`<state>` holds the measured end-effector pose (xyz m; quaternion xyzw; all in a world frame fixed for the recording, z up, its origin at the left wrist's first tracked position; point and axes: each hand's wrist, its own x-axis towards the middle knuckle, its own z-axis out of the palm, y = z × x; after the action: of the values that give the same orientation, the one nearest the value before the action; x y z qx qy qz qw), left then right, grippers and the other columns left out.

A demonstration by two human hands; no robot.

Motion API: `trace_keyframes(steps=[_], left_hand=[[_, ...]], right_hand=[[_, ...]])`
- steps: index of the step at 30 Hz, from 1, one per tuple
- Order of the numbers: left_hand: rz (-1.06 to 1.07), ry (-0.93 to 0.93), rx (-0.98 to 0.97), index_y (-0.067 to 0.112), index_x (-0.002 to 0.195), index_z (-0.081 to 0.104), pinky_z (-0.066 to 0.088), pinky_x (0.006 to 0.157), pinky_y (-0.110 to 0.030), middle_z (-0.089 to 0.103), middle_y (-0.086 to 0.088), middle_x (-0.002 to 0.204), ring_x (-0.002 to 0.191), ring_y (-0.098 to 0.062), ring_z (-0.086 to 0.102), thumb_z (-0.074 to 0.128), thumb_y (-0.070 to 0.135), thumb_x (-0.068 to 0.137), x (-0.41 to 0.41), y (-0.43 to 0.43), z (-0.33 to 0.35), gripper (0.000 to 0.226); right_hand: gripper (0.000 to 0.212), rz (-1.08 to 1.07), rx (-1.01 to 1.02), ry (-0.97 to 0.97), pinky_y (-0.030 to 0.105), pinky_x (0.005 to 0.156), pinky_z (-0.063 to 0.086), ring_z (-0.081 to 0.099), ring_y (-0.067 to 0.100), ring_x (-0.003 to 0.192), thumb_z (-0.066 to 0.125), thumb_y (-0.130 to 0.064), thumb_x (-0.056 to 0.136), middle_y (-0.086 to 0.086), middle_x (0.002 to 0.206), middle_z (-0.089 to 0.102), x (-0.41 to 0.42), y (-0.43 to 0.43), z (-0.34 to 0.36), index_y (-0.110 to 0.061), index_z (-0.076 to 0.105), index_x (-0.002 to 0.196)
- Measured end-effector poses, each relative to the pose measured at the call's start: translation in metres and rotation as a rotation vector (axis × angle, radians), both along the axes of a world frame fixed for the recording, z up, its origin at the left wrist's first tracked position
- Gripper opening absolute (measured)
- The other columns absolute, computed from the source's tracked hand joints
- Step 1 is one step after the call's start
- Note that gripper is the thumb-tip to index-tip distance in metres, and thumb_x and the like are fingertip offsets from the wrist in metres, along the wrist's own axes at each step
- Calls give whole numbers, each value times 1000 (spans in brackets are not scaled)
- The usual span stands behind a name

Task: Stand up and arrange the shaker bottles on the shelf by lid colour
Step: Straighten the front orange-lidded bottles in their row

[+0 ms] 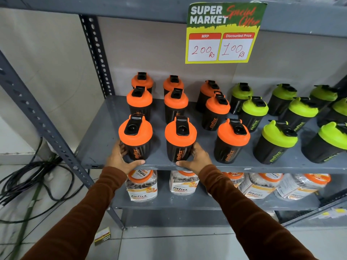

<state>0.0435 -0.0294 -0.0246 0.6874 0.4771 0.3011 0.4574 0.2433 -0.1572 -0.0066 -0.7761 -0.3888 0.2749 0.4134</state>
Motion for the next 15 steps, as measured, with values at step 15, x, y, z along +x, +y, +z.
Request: trace_keyframes(steps=[15], left_hand=[[8,25,17,7,130,32,37,104,-48,44,-21,137,123,-35,44,83,7,56,-1,-1,3,90]], right_hand=[[71,-2,-17,21,46,108,37,47,29,124,81,-10,65,11,133,53,1,2,-1,-12,42,124]])
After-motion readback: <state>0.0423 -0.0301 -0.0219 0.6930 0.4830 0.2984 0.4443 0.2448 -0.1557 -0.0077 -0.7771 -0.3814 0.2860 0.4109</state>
